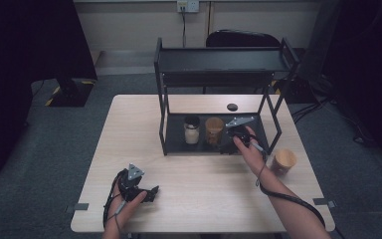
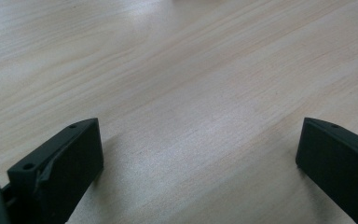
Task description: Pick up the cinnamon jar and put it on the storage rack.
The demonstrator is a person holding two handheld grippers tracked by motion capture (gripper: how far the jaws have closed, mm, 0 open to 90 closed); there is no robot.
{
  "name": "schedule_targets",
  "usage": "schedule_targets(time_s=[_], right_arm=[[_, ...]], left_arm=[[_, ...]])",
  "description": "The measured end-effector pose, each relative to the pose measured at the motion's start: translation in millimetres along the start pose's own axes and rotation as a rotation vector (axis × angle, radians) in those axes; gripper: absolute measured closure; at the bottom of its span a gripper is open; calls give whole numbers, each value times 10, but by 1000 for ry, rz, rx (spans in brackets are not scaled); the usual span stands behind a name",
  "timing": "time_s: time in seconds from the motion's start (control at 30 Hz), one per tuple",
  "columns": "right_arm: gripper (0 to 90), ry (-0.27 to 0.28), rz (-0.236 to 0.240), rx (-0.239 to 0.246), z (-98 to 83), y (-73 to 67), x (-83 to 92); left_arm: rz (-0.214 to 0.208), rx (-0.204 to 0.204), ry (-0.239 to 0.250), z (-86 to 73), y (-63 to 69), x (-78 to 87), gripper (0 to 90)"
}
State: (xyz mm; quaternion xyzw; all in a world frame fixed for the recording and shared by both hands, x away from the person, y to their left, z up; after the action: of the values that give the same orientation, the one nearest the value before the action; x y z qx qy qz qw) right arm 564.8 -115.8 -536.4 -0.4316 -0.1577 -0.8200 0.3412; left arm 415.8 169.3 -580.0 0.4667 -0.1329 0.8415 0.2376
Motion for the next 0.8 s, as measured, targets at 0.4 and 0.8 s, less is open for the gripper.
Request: schedule_targets(time_s=[0.4,0.8], right_arm=[[25,13,22,17,-114,-125,80],[26,17,43,26,-262,-234,156]], left_arm=[[0,0,0,0,0,0,0],[0,0,0,0,0,0,0]])
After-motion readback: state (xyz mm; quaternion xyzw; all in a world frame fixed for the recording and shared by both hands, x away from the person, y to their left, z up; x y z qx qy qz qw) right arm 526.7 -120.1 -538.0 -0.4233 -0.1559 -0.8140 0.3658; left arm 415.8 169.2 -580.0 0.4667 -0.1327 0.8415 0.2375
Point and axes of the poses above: each handheld gripper's, and its own axes: x roughly backward along the jaws, z roughly out of its top, y roughly to its right, the point moved 10 cm from there along -x, roughly forward along the jaws, and after that the axes turned 14 degrees about -y, right-handed, at the moved point
